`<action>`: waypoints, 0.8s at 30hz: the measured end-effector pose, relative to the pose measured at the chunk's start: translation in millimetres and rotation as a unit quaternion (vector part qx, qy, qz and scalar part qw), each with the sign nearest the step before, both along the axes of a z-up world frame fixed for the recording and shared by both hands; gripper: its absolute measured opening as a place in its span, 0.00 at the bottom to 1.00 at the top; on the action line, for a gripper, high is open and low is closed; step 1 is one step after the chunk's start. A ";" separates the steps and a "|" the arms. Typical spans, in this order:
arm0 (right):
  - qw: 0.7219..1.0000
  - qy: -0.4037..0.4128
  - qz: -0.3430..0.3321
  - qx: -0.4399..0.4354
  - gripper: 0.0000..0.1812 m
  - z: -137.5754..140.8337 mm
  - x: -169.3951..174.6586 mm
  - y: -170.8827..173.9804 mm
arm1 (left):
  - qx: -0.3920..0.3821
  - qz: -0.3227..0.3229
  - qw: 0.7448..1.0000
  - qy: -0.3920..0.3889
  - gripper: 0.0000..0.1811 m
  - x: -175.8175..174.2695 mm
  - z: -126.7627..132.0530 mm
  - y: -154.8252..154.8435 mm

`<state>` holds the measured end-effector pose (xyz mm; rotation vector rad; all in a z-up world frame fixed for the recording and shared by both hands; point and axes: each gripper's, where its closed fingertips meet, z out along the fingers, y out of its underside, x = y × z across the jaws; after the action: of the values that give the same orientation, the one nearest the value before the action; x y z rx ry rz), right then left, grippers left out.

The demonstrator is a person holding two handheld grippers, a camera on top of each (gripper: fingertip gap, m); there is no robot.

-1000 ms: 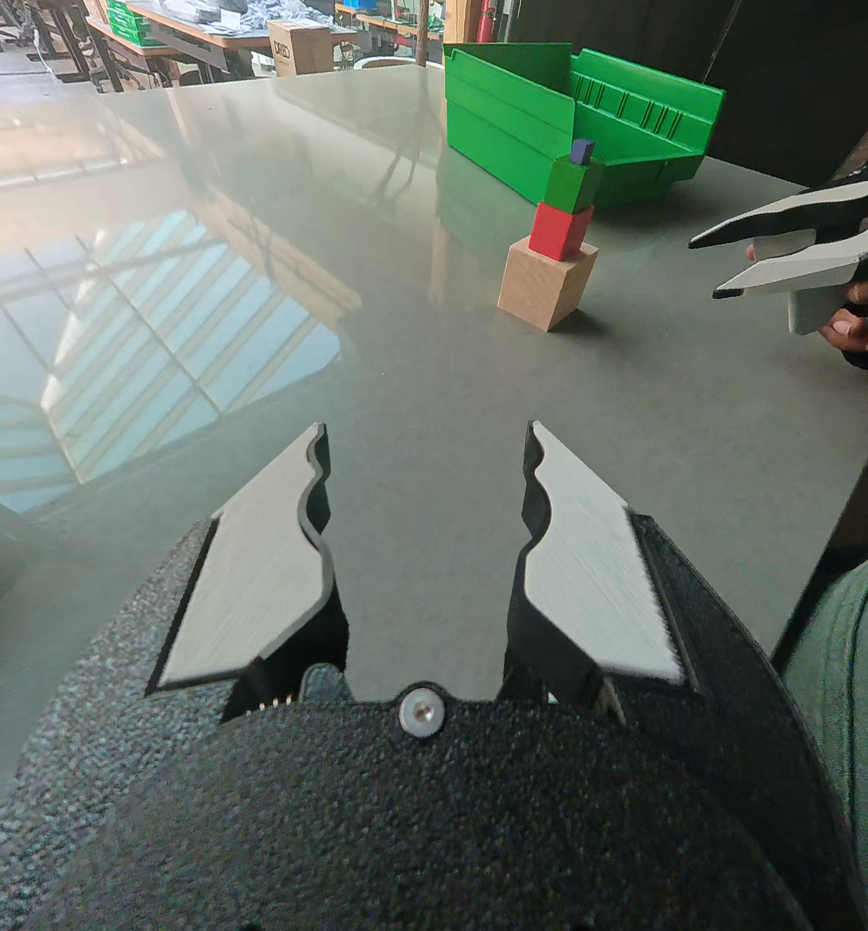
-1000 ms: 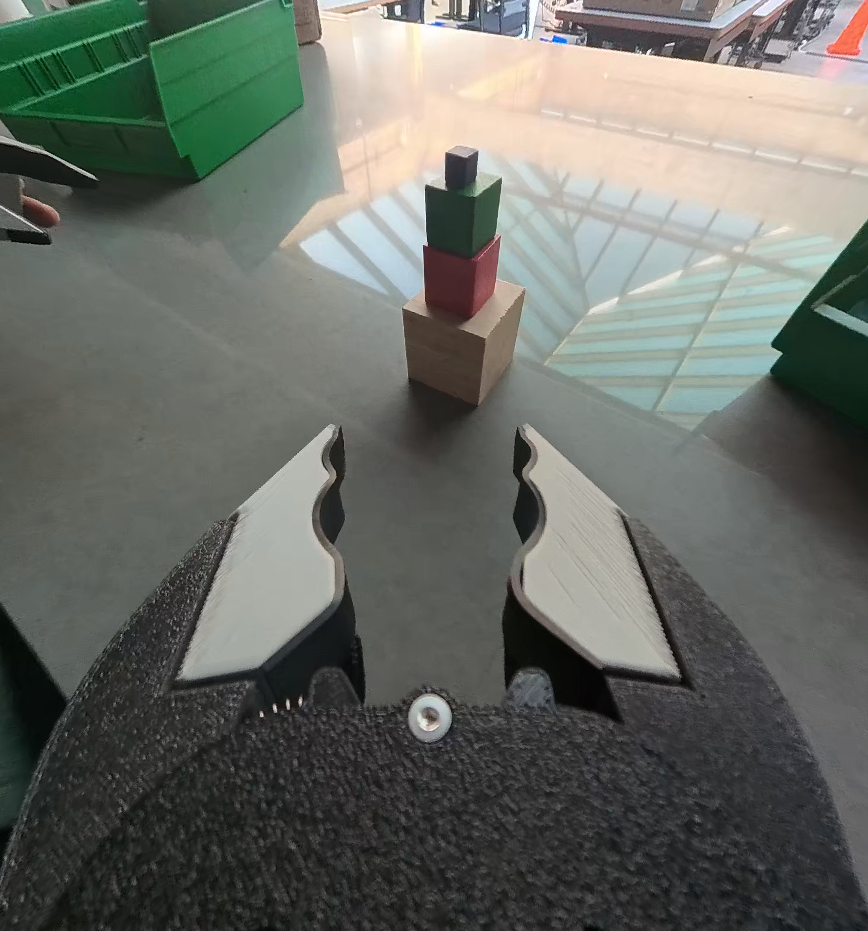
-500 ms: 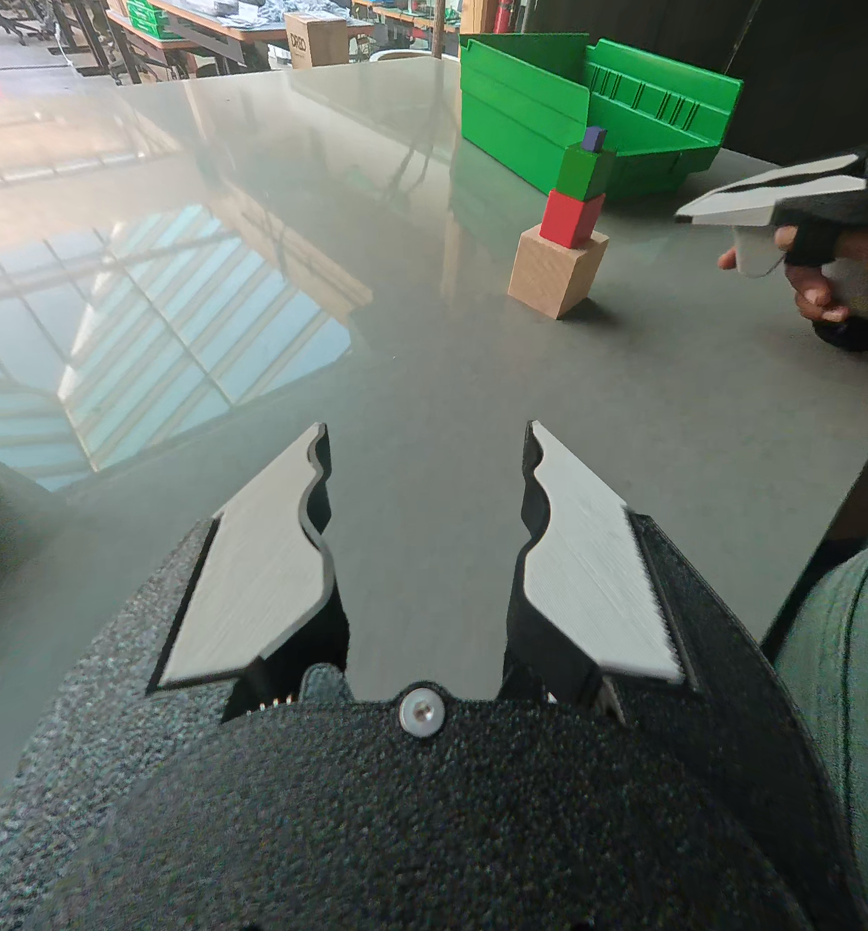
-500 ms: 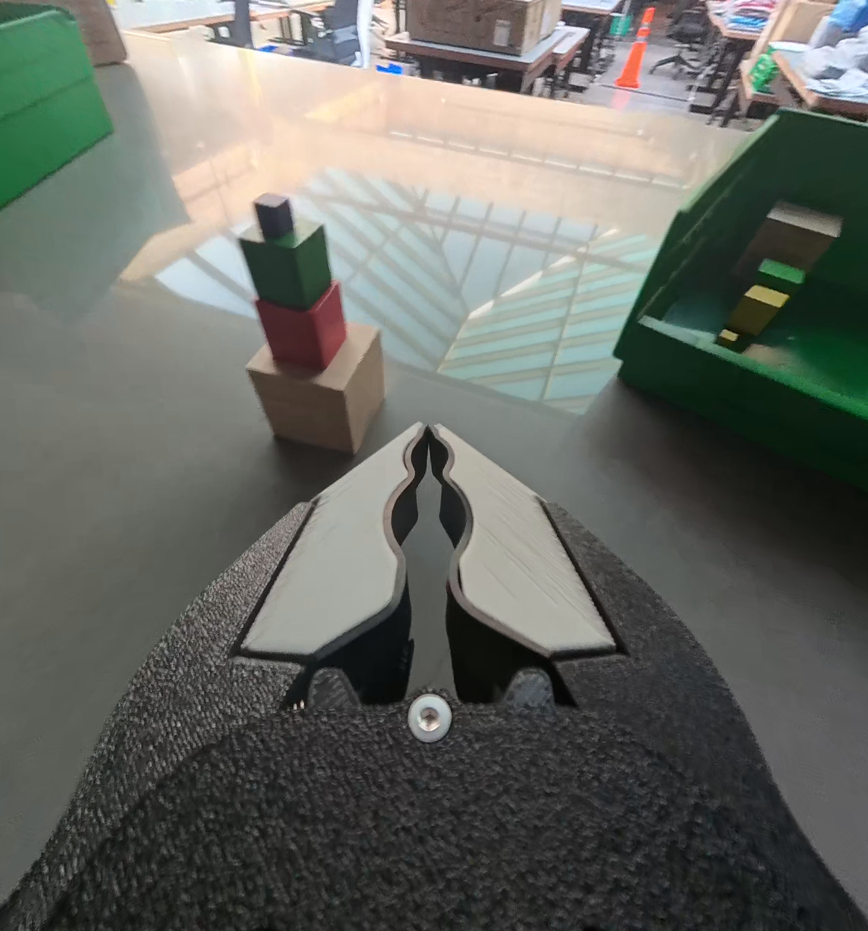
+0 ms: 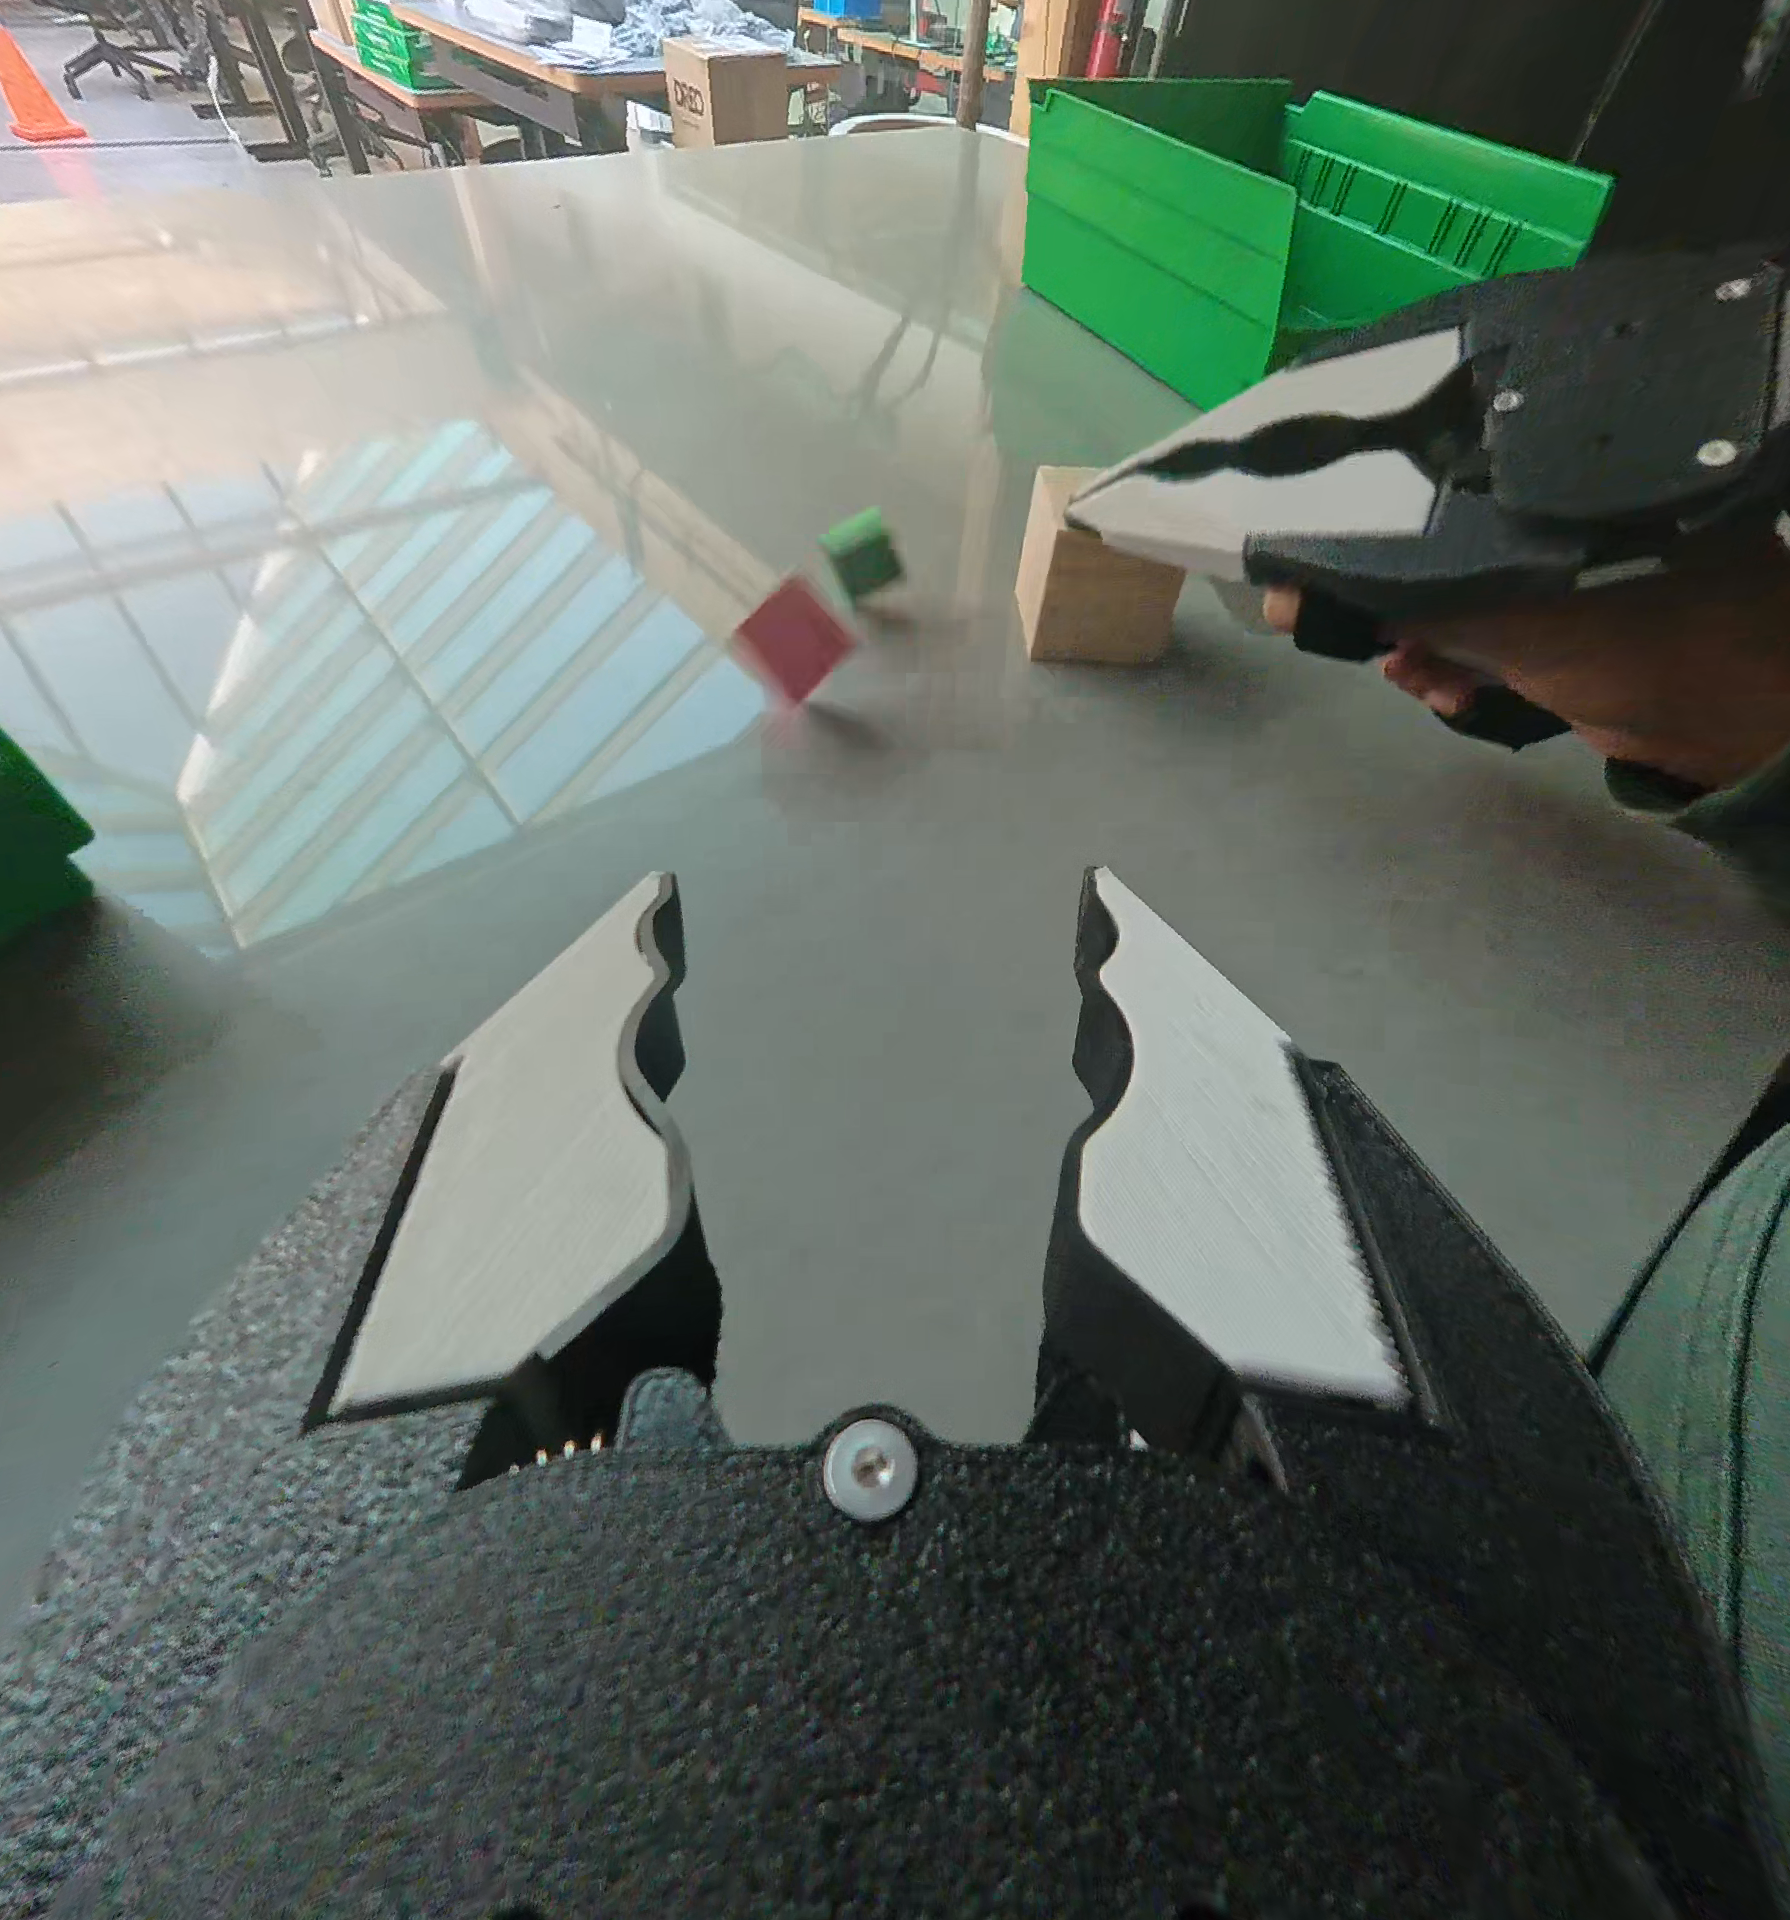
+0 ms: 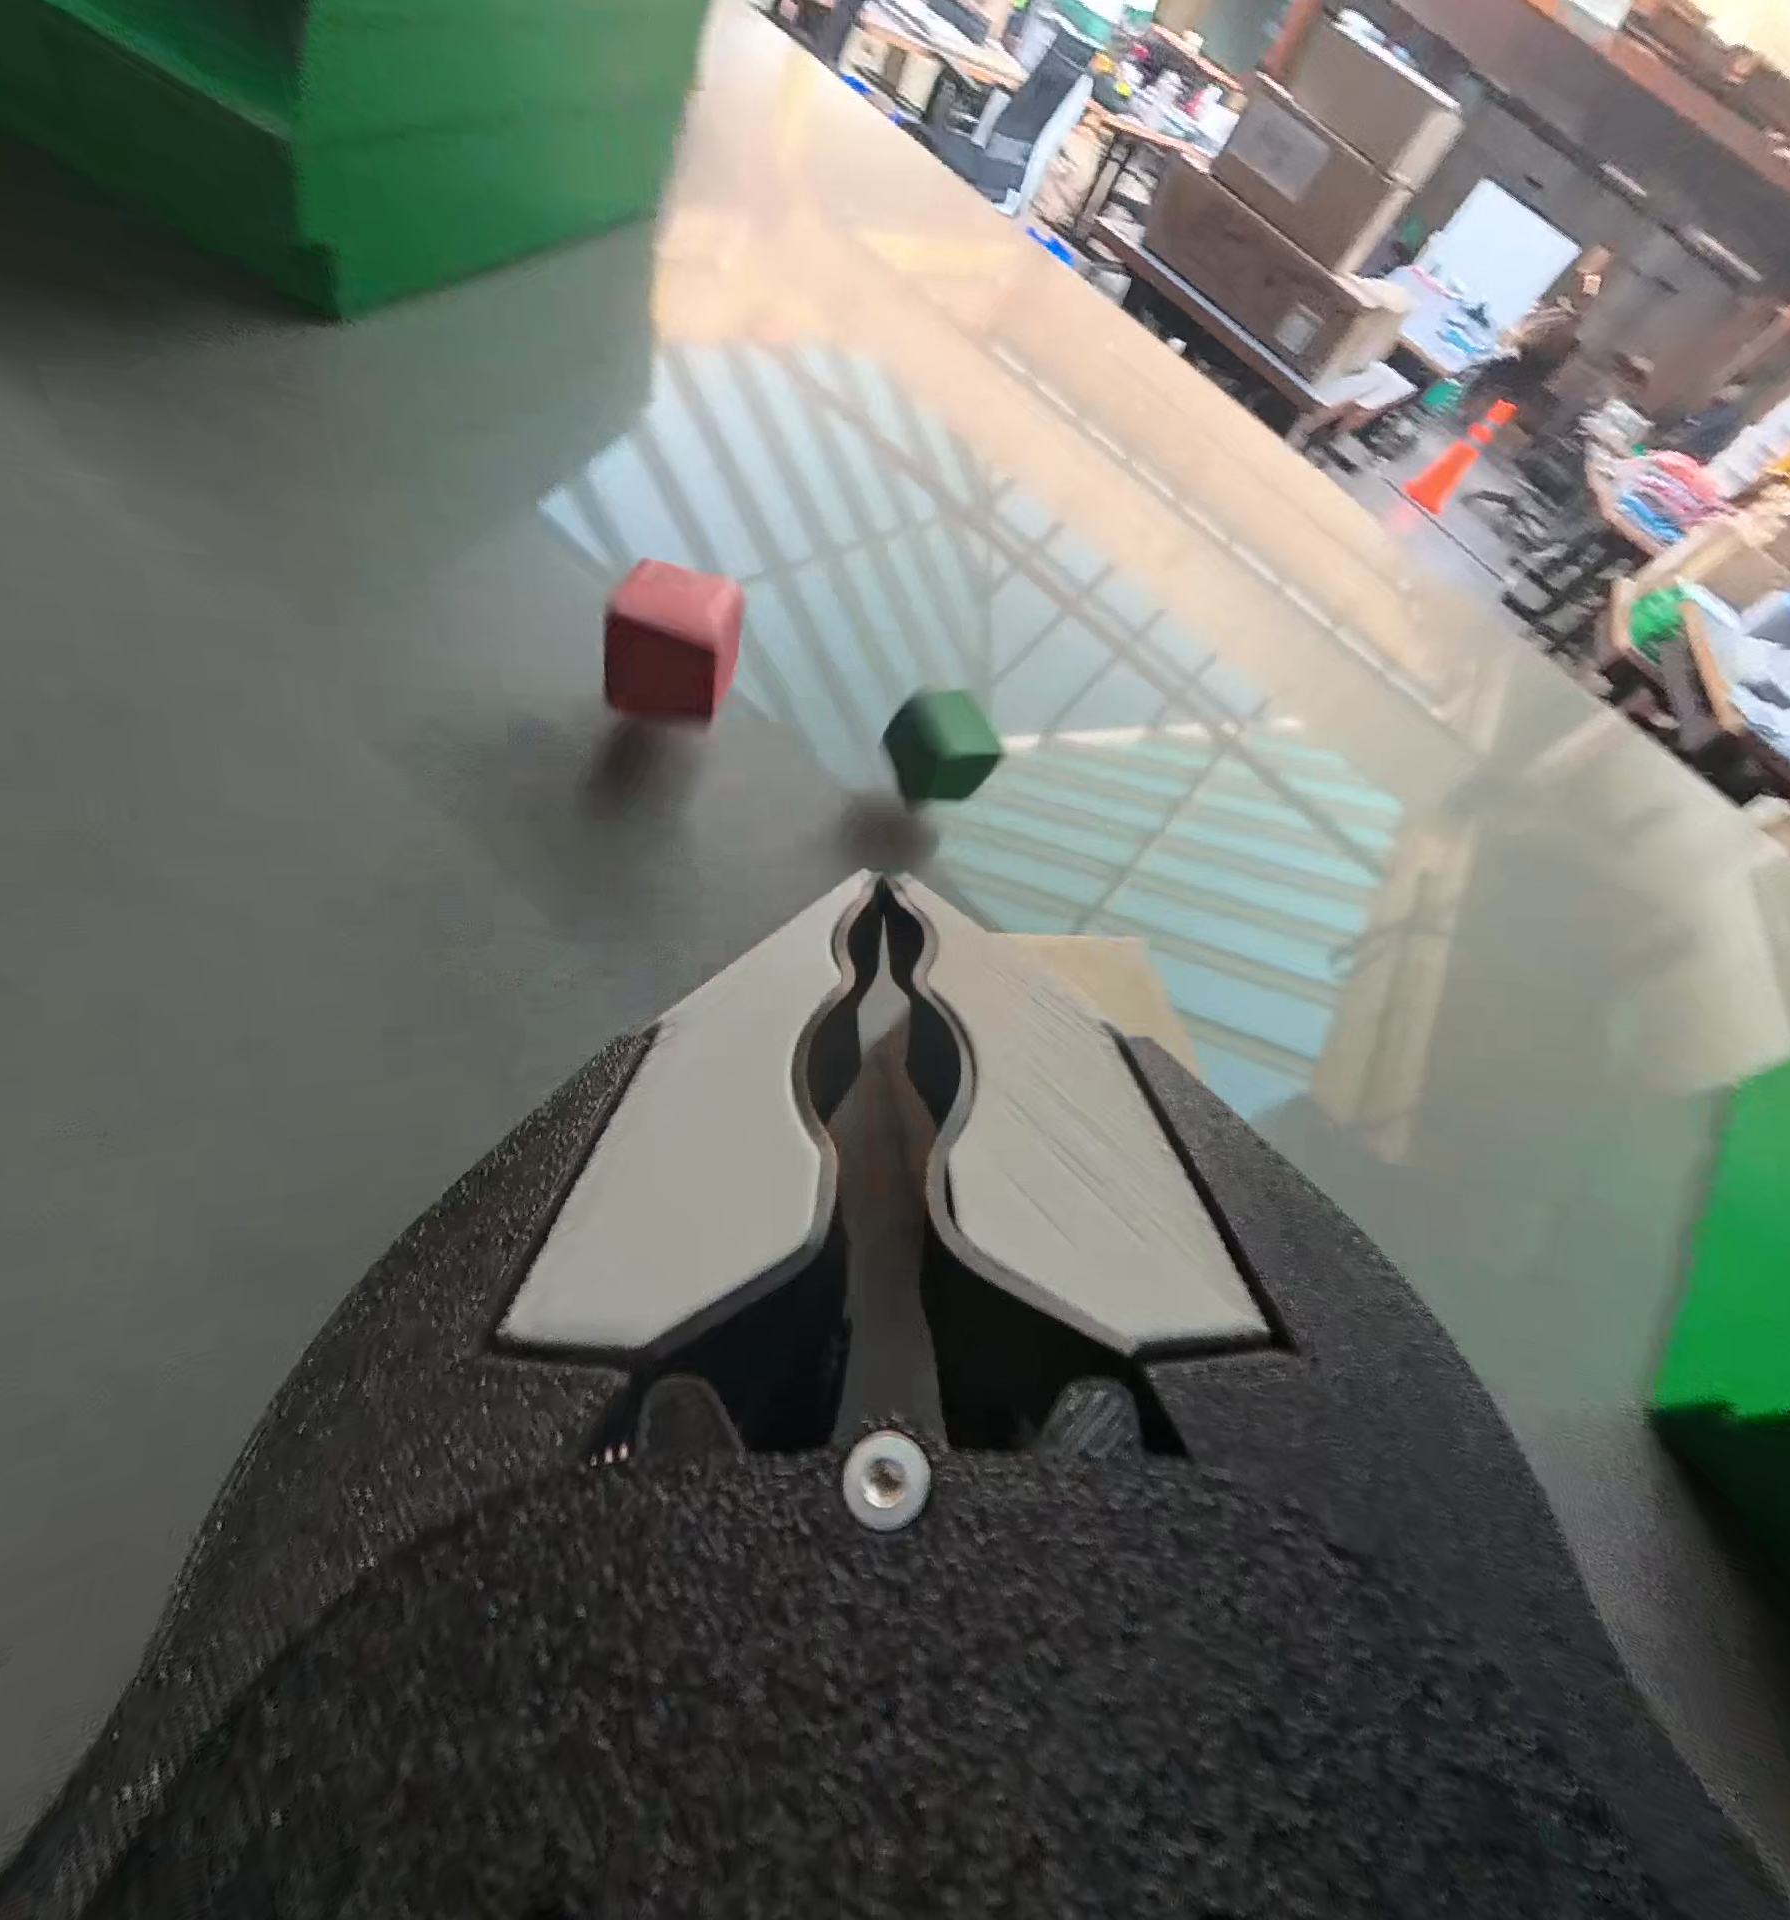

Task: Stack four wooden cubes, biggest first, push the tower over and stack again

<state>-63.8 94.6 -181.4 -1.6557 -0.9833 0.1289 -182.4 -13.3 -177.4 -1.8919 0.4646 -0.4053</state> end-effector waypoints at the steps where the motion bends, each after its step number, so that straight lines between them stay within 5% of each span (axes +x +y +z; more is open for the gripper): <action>1: 1.000 0.009 0.011 -0.012 0.00 -2.3 -5.0 -6.5 | 0.000 0.002 1.000 -0.001 0.42 -2.1 -0.5 0.0; 8: 0.997 0.053 0.024 -0.049 0.08 -4.1 4.3 -29.4 | -0.002 0.007 1.000 -0.004 0.42 -9.6 -3.4 3.9; 16: 0.995 0.086 -0.022 -0.038 0.21 15.8 66.1 -27.9 | 0.005 -0.001 1.000 -0.001 0.42 -4.7 -1.0 9.2; 24: 0.991 0.099 -0.043 -0.077 0.37 7.1 125.3 -32.5 | 0.008 0.000 1.000 -0.004 0.42 -0.3 -0.1 6.1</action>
<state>61.6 62.1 -174.3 -1.7849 -0.7662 0.3121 -182.8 -7.2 -177.5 -1.8746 0.4620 -0.4085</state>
